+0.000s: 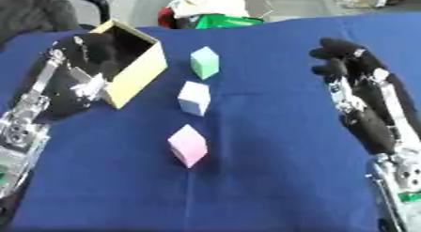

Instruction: Pick up objects on the table and place them in the box.

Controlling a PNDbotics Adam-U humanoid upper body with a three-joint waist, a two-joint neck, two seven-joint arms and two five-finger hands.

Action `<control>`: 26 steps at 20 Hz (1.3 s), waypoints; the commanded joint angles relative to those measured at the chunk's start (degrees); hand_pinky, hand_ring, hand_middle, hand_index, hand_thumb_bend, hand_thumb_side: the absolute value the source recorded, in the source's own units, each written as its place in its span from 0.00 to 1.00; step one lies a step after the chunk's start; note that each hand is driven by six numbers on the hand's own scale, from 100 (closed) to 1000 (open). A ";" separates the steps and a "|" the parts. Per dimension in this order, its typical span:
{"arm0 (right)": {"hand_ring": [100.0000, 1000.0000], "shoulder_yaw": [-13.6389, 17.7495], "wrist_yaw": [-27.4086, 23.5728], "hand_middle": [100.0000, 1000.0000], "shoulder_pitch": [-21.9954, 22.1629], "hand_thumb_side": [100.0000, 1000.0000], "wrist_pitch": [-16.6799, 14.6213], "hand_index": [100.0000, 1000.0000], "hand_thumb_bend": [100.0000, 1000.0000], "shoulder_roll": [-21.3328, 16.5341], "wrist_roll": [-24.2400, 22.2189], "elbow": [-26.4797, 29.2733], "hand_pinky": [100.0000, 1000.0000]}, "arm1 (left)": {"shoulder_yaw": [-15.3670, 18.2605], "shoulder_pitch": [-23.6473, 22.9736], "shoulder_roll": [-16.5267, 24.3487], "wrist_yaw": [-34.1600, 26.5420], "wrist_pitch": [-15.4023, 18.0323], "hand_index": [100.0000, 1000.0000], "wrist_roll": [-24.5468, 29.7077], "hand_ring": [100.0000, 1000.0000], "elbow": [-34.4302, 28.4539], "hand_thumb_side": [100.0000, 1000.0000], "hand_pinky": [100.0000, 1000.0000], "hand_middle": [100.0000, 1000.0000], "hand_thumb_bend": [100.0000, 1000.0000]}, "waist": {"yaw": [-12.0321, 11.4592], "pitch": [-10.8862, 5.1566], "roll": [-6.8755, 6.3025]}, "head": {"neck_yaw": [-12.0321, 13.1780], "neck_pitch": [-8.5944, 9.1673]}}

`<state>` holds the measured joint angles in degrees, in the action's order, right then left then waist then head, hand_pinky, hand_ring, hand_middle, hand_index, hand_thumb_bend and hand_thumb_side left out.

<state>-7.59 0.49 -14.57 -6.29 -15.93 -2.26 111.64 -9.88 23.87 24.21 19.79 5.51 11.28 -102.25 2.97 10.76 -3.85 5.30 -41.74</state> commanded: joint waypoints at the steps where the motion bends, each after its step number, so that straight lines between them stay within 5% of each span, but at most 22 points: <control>1: 0.84 0.28 -0.18 0.68 -0.35 0.59 -0.05 0.83 0.00 -0.73 -0.04 1.03 0.76 | -2.71 2.67 5.00 1.19 0.89 0.80 5.03 0.63 0.84 0.48 0.66 0.60 0.23 | 0.20 -1.05 -0.02 | 0.07 -0.11; 12: 0.84 -0.12 -0.29 0.68 -0.32 0.59 -0.01 0.83 0.00 -1.10 -0.48 1.03 0.76 | -14.14 13.05 9.89 0.18 6.03 0.82 20.70 0.67 7.81 0.34 0.70 0.64 0.31 | 1.24 -1.44 -0.42 | 0.37 -0.46; 17: 0.84 -0.25 -0.34 0.68 -0.32 0.59 -0.01 0.83 0.00 -1.15 -0.63 1.01 0.76 | -16.63 16.81 8.49 2.62 9.21 0.85 23.86 0.70 11.57 0.20 0.73 0.66 0.45 | 1.53 -1.52 -0.46 | 0.35 -0.46; 26: 0.84 -0.40 -0.38 0.68 -0.34 0.59 0.01 0.83 0.00 -1.12 -0.80 0.99 0.76 | -18.94 20.77 4.75 6.95 14.56 0.87 27.04 0.72 17.00 0.13 0.75 0.69 0.45 | 1.97 -1.51 -0.48 | 0.53 -0.44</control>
<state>-8.12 0.40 -14.53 -6.17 -16.04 -2.90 111.64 -28.89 43.41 28.71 26.09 19.38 38.11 -85.41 4.92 10.21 -4.48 5.69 -42.10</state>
